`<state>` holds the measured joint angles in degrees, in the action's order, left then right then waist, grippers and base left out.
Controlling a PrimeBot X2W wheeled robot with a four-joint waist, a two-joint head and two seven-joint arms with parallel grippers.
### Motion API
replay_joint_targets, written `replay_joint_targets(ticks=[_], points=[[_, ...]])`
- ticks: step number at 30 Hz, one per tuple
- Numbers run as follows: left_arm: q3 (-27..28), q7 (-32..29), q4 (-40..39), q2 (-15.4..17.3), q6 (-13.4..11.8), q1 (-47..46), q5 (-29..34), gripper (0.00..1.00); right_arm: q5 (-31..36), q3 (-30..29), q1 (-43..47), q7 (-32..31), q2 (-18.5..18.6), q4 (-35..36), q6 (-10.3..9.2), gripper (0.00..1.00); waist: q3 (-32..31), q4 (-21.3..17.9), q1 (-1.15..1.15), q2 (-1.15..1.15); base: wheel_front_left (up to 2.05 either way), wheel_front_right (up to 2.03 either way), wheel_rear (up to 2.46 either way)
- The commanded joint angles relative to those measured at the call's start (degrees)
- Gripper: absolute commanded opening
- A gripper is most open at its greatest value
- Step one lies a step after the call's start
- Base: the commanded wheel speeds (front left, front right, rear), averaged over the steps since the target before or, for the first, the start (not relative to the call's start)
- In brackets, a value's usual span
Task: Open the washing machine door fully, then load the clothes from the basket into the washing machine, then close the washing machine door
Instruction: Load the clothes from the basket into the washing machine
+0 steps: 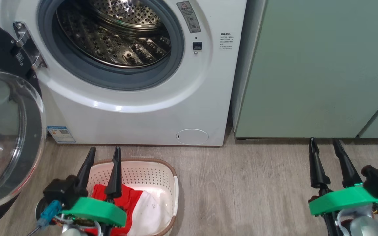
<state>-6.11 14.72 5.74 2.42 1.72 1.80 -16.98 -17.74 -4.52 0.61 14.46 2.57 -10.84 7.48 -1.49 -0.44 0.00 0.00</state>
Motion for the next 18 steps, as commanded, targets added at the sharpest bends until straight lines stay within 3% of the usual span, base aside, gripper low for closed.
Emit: replay_joint_targets(ticks=[1,18], points=[[1.3,0.28,-1.84,0.46,-0.41,-2.11,0.09,1.0,-0.36,1.54,-2.16,0.53,0.31,2.09,0.01,1.0,-0.05,0.01,0.0,0.0,0.0,0.0,0.0],[1.22,0.28,-1.23,0.46,-0.34,-2.46,-0.09,1.0,-0.55,1.76,-2.08,0.53,0.31,2.04,0.01,1.0,0.14,0.07,0.0,0.0,0.0,0.0,0.0]])
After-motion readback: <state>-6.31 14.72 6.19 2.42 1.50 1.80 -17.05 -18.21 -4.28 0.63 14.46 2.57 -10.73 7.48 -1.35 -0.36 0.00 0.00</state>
